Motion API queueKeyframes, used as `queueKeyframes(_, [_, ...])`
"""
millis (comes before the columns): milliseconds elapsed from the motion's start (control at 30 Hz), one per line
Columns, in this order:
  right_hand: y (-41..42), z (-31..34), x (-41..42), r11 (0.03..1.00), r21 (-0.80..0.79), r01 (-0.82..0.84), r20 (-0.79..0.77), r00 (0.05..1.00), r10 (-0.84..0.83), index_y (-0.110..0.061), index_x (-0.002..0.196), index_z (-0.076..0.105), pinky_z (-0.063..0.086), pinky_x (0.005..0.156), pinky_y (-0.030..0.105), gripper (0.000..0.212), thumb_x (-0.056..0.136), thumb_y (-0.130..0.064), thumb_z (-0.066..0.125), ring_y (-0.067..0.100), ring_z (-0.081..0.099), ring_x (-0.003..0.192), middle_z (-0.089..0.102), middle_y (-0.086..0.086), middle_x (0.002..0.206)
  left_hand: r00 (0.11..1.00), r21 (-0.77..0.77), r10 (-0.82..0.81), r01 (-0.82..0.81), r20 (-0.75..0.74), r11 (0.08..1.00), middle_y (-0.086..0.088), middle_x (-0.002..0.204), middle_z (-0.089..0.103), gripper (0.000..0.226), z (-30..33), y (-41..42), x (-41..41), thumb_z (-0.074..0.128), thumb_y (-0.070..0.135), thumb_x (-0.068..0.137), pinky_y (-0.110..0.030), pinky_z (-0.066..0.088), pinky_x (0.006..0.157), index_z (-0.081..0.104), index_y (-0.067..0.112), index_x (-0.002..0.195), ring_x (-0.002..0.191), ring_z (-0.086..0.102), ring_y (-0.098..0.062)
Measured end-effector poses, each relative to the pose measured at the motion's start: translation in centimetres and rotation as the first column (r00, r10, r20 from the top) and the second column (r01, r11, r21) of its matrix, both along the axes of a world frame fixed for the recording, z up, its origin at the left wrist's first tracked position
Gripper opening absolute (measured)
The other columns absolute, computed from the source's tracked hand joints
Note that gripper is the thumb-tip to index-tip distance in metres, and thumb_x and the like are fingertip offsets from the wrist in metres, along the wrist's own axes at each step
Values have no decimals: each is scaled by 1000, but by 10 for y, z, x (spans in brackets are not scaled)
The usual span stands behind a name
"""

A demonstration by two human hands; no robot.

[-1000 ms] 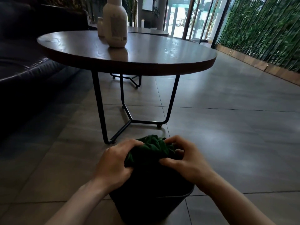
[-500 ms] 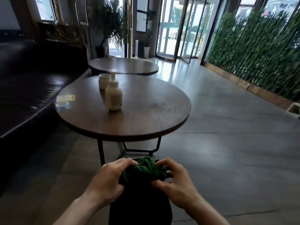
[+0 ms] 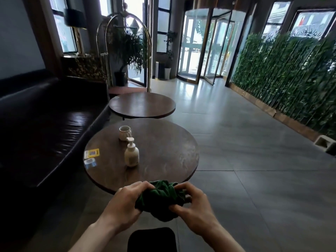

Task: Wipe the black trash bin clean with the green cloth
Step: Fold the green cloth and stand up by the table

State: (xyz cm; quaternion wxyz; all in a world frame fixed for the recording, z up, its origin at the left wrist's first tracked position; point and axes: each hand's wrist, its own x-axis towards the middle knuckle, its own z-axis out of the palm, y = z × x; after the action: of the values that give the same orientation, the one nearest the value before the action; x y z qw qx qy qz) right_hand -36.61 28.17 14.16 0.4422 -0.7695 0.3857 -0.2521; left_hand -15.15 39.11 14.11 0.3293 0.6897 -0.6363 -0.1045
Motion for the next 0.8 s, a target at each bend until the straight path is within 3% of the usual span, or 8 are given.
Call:
queueKeyframes(200, [0,90,-33,999,21,41,16,999,-41,-36,97,71,58,82,24,33,74,-21,87,2,67,92,75,-15,100,999,23,5,-6,50,1000,25,103,66,48,100,-4,-36,71,16,71,-27,54,78,63,40,112,95,67,0])
queueKeyframes(400, [-15,158,-69,999,16,37,41,998,-38,-31,100,72,53,70,13,32,75,-16,85,-5,66,91,75,-11,98,995,47,-2,-3,97,999,22,103,68,44,174,-21,-71,77,21,72,-32,55,81,63,39,110,96,68,-3])
queueKeyframes(533, [-29,175,-76,999,-6,38,41,998,-38,-30,102,72,52,70,11,32,76,-15,84,-7,65,90,74,-11,98,992,28,24,-28,127,999,24,101,68,48,190,-32,-83,85,27,67,-30,55,79,63,39,109,93,67,-1])
queueKeyframes(800, [-59,169,-66,997,-39,60,29,998,-59,-31,102,72,55,72,15,31,77,-17,83,-3,67,87,74,-12,95,966,20,111,-119,233,993,25,105,65,45,188,-55,-82,68,24,75,-37,56,76,56,46,113,93,68,-8])
